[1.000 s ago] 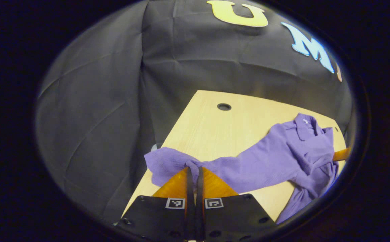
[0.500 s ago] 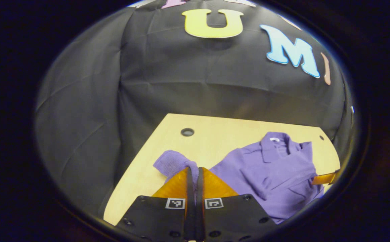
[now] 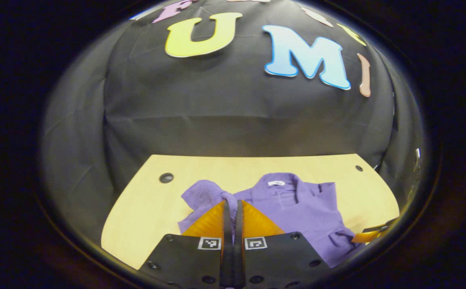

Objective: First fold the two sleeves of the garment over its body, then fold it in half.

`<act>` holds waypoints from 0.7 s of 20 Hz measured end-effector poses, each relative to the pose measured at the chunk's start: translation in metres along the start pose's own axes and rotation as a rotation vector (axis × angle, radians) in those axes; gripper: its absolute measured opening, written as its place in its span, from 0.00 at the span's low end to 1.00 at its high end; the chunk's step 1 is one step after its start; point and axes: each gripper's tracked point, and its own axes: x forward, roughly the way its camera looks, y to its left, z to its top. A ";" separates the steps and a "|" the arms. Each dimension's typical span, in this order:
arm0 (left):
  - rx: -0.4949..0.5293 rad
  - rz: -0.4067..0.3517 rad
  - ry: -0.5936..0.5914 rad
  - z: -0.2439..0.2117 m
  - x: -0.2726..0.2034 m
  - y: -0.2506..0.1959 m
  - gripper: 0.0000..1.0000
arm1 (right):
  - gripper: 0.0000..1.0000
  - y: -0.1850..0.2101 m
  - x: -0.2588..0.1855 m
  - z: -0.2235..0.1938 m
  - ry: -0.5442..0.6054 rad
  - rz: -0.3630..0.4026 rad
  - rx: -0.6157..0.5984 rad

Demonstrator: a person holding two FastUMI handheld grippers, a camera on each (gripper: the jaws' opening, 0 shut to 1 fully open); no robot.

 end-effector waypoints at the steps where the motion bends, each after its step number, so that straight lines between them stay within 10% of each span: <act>1: 0.009 -0.017 0.000 0.002 0.005 -0.018 0.07 | 0.82 -0.009 -0.002 0.001 0.001 -0.004 0.008; 14: 0.136 -0.239 0.074 -0.021 0.080 -0.237 0.07 | 0.82 -0.063 -0.028 -0.040 0.129 0.057 -0.033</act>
